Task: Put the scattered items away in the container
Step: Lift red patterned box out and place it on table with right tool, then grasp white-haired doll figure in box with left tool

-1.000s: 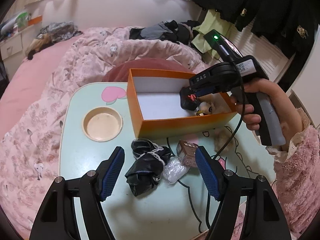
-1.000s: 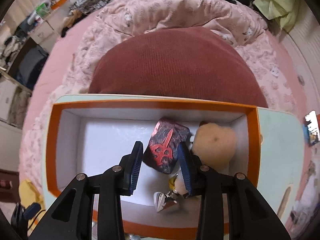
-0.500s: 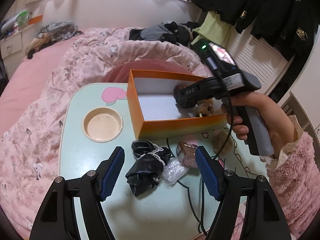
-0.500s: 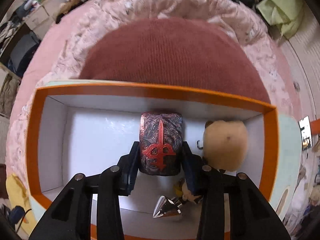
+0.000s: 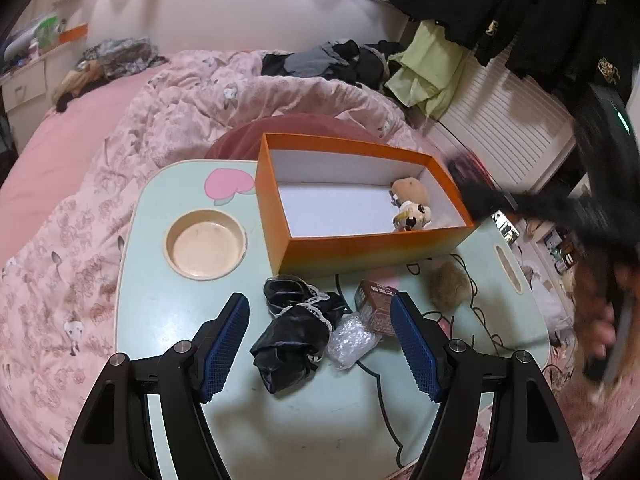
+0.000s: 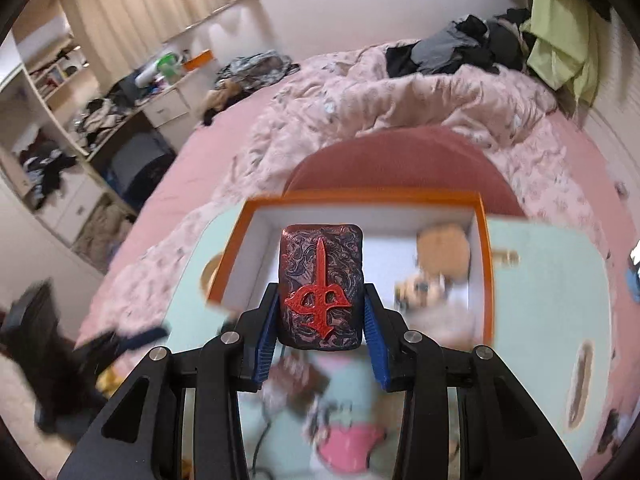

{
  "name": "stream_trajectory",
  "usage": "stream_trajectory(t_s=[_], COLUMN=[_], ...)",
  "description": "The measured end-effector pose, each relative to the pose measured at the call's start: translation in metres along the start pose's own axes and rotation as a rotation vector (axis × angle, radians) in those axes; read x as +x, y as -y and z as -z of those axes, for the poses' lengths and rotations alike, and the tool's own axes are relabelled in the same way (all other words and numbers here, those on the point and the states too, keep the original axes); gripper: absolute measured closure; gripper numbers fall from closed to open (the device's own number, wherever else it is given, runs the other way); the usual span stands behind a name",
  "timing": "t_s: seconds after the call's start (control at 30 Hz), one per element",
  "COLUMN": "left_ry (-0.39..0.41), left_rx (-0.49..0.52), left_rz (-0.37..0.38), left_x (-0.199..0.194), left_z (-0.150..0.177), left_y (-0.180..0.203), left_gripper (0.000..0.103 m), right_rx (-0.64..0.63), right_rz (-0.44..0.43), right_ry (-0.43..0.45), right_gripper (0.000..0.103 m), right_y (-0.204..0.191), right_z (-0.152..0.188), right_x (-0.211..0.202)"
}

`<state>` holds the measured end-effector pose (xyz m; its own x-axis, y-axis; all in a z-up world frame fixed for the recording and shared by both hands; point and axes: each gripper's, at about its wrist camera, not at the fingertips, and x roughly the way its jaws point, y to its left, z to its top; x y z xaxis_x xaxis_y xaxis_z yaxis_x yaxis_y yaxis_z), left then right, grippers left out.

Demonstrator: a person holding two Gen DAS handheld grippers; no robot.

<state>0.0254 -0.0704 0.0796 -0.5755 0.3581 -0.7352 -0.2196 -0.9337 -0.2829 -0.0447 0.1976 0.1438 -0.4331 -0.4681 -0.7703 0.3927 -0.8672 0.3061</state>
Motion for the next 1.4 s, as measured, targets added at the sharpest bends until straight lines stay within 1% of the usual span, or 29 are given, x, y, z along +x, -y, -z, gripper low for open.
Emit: stream_trajectory(t_s=[0.1, 0.23, 0.33, 0.43, 0.57, 0.6, 0.7, 0.77, 0.87, 0.93, 0.97, 1.0, 1.03, 1.07, 1.1, 1.17, 1.2, 1.3, 1.33, 1.4], left_ry=[-0.010, -0.023, -0.028, -0.030, -0.030, -0.031, -0.031, -0.026, -0.029, -0.063, -0.097, -0.128, -0.156, -0.181, -0.204, -0.264, -0.290, -0.351, -0.360, -0.368], left_rx=[0.002, 0.012, 0.022, 0.025, 0.024, 0.021, 0.012, 0.017, 0.033, 0.032, 0.026, 0.014, 0.002, -0.003, -0.003, -0.016, -0.033, -0.075, -0.076, -0.067], left_rz=[0.001, 0.011, 0.008, 0.008, 0.009, 0.012, 0.035, 0.059, 0.113, 0.185, 0.233, 0.262, 0.269, 0.260, 0.233, 0.158, 0.145, 0.186, 0.174, 0.125], left_x=[0.003, 0.008, 0.009, 0.009, 0.010, 0.010, 0.010, 0.010, 0.015, 0.025, 0.034, 0.044, 0.056, 0.068, 0.082, 0.116, 0.130, 0.159, 0.165, 0.175], left_z=[0.002, 0.004, 0.005, 0.006, 0.006, 0.005, 0.003, 0.000, -0.017, -0.035, -0.047, -0.058, -0.069, -0.078, -0.086, -0.099, -0.103, -0.108, -0.108, -0.107], left_y=[0.003, 0.008, 0.012, 0.014, 0.015, 0.015, 0.021, 0.029, 0.049, 0.062, 0.068, 0.074, 0.079, 0.085, 0.090, 0.098, 0.099, 0.102, 0.104, 0.108], left_gripper=[0.030, 0.030, 0.030, 0.030, 0.030, 0.030, 0.030, 0.030, 0.030, 0.030, 0.030, 0.030, 0.030, 0.030, 0.031, 0.035, 0.039, 0.040, 0.043, 0.048], right_rx=[0.018, 0.035, 0.053, 0.051, 0.024, 0.022, 0.016, 0.034, 0.079, 0.104, 0.116, 0.125, 0.133, 0.139, 0.140, 0.141, 0.141, 0.146, 0.150, 0.159], right_rz=[-0.051, -0.035, -0.027, 0.001, 0.099, 0.112, 0.120, 0.129, 0.101, 0.081, 0.070, 0.062, 0.053, 0.044, 0.040, 0.028, 0.022, 0.020, 0.018, 0.012], right_ry=[-0.028, -0.084, -0.107, -0.111, -0.071, -0.063, -0.018, 0.047, 0.132, 0.162, 0.174, 0.180, 0.183, 0.182, 0.178, 0.168, 0.165, 0.160, 0.160, 0.159], right_gripper=[0.062, 0.062, 0.062, 0.062, 0.062, 0.062, 0.058, 0.053, 0.051, 0.051, 0.051, 0.051, 0.051, 0.051, 0.051, 0.051, 0.051, 0.051, 0.051, 0.051], right_y=[0.010, 0.018, 0.021, 0.022, 0.013, 0.011, 0.008, 0.011, 0.023, 0.029, 0.031, 0.032, 0.033, 0.032, 0.032, 0.033, 0.034, 0.036, 0.037, 0.040], right_z=[0.039, 0.080, 0.093, 0.096, 0.094, 0.095, 0.098, 0.102, 0.112, 0.118, 0.120, 0.122, 0.122, 0.123, 0.123, 0.124, 0.126, 0.130, 0.132, 0.133], right_x=[-0.002, 0.016, 0.032, 0.042, 0.049, 0.047, 0.039, 0.026, 0.005, -0.003, -0.006, -0.008, -0.008, -0.007, -0.006, -0.003, -0.003, -0.004, -0.004, -0.005])
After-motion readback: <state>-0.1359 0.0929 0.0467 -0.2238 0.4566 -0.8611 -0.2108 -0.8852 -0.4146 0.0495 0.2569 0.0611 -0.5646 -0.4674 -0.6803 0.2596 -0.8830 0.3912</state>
